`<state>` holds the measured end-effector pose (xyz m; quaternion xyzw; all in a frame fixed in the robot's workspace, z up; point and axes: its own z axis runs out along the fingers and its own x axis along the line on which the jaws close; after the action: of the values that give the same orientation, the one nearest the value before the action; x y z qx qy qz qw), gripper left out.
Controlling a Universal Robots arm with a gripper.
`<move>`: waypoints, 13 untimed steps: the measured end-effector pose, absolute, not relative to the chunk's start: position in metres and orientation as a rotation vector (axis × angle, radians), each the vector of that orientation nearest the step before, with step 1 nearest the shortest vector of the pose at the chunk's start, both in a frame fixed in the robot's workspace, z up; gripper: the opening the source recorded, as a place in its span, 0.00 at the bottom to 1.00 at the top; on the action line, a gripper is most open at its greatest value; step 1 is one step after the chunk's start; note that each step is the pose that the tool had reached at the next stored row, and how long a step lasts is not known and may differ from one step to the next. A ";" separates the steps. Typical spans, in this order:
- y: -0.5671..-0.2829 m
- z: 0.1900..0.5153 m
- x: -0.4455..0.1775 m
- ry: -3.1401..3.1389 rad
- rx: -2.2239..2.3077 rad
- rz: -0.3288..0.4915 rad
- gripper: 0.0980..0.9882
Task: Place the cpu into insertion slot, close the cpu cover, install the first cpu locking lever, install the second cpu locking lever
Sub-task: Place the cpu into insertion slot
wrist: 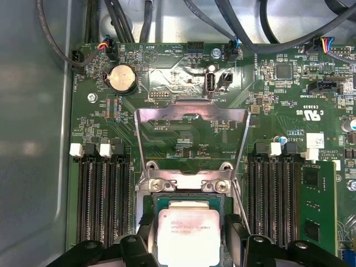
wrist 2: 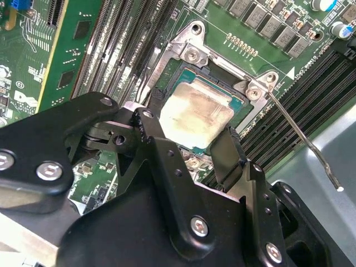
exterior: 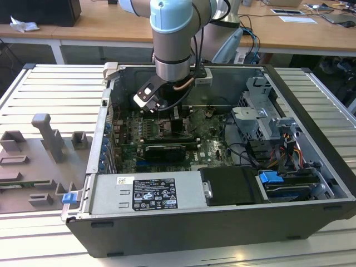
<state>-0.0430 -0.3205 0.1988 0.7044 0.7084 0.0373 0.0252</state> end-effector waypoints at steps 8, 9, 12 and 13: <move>-0.321 0.199 -0.043 2.186 2.184 0.117 0.50; -0.321 0.199 -0.043 2.185 2.184 0.117 0.50; -0.320 0.199 -0.043 2.184 2.188 0.120 0.57; -0.320 0.199 -0.043 2.184 2.188 0.120 0.57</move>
<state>-0.0430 -0.3204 0.1988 0.7071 0.7057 0.0387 0.0239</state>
